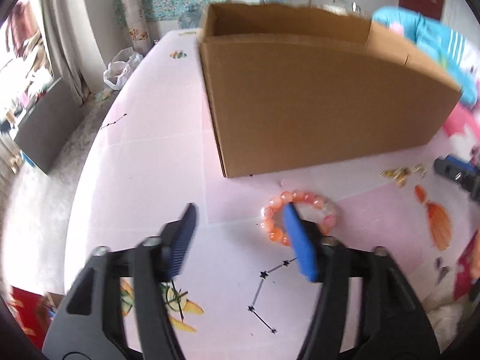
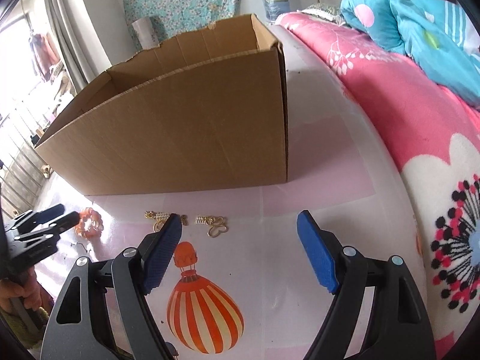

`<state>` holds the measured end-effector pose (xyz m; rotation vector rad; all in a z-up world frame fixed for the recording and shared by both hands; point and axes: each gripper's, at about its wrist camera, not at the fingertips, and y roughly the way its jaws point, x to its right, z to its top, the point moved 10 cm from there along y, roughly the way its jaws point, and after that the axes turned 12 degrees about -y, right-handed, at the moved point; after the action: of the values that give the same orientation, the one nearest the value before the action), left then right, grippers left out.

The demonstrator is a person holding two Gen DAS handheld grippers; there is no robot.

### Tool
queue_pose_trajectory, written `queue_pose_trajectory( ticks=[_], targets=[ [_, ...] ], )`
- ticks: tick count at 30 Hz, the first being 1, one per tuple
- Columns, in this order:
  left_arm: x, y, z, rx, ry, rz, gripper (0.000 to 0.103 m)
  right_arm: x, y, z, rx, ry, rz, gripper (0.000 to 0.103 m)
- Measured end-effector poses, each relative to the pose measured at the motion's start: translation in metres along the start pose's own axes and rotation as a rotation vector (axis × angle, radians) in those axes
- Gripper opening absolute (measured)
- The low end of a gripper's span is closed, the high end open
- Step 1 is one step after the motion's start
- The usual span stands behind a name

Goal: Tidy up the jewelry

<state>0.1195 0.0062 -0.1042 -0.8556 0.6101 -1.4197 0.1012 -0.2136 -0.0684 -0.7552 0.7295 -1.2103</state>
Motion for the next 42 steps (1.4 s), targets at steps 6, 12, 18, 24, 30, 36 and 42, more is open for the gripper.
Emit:
queue_pose_trajectory(
  ticks=[6, 12, 18, 24, 30, 36, 42],
  targets=[
    [0.041, -0.027, -0.016, 0.03, 0.062, -0.139, 0.07, 0.003, -0.009, -0.003, 0.017, -0.016, -0.034, 0.077],
    [0.088, -0.023, -0.035, 0.039, 0.237, -0.172, 0.07, 0.01, -0.015, -0.013, -0.003, 0.008, -0.054, 0.067],
    [0.109, -0.02, -0.035, 0.039, 0.311, -0.182, 0.07, 0.008, -0.017, -0.008, -0.007, 0.018, -0.03, 0.047],
    [0.127, -0.011, -0.044, 0.038, 0.364, -0.201, 0.068, -0.007, -0.005, -0.005, -0.033, -0.006, 0.031, 0.025],
    [0.131, -0.004, -0.047, 0.007, 0.354, -0.219, 0.066, -0.019, 0.006, 0.0, -0.059, -0.063, 0.067, 0.024],
    [0.129, 0.0, -0.048, -0.014, 0.325, -0.241, 0.069, -0.045, 0.011, 0.011, -0.064, -0.157, 0.159, 0.02],
    [0.116, 0.006, -0.045, -0.024, 0.283, -0.212, 0.091, -0.065, 0.027, 0.019, -0.089, -0.238, 0.205, 0.016]
  ],
)
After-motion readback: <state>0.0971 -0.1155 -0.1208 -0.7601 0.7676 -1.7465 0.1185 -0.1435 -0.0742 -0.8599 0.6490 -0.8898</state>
